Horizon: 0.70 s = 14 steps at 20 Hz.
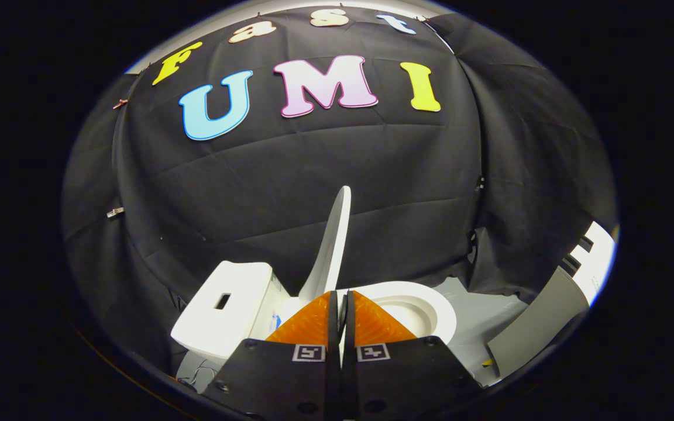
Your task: Open the toilet lid.
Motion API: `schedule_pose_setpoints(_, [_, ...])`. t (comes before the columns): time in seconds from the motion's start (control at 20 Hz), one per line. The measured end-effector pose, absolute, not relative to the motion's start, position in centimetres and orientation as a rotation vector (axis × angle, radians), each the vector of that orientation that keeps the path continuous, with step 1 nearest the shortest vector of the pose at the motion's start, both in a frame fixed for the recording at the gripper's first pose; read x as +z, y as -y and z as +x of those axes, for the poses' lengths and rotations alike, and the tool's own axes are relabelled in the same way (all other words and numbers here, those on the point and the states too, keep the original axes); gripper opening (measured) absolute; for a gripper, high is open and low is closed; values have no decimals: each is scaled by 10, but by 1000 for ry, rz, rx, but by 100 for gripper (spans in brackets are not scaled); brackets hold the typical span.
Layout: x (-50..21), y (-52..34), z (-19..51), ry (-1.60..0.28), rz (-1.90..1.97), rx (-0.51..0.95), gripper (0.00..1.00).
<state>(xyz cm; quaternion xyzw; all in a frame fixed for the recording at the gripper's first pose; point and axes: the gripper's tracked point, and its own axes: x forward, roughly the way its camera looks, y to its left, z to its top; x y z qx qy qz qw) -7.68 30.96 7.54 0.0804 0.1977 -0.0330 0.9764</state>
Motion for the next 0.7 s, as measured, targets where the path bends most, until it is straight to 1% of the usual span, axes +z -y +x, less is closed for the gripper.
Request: schedule_pose_setpoints(0.7, [96, -418, -78, -321, 41, -46, 5])
